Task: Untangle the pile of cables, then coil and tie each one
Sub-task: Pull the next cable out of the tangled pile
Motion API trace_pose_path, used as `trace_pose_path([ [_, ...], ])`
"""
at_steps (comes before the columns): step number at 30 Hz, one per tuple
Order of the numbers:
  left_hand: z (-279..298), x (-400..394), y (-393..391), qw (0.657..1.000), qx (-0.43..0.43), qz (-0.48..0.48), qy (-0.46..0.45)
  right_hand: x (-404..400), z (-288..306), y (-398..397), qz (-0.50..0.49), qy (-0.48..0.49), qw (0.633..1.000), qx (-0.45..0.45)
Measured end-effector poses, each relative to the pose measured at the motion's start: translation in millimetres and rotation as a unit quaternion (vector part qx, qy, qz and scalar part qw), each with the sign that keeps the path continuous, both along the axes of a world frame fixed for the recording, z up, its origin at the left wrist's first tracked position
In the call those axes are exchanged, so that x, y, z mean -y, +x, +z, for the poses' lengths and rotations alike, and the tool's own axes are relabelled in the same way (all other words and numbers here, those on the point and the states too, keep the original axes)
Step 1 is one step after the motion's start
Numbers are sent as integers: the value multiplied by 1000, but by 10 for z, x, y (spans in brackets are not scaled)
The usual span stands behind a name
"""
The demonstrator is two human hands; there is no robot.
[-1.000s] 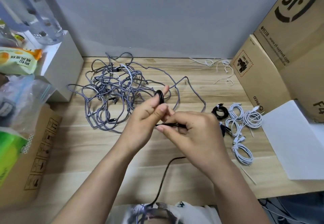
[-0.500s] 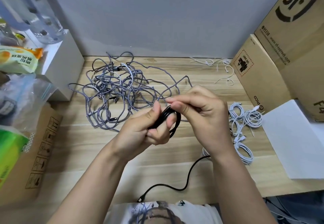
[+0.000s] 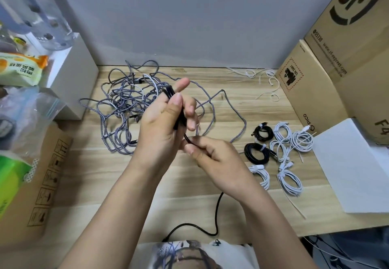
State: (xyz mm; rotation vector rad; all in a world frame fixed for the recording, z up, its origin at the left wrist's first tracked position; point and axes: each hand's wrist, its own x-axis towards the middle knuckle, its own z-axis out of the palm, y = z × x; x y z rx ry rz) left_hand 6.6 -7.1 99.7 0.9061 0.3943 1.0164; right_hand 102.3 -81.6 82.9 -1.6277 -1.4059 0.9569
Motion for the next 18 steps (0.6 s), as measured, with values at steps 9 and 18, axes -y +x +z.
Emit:
trace_pose_path([
  [9,-202,-17,58,954,-242,62,166,60,72,47,-125,51,989,55],
  [18,-256,87,-6,949,-271,-100,125,53,195,173,-180,163,967,79],
])
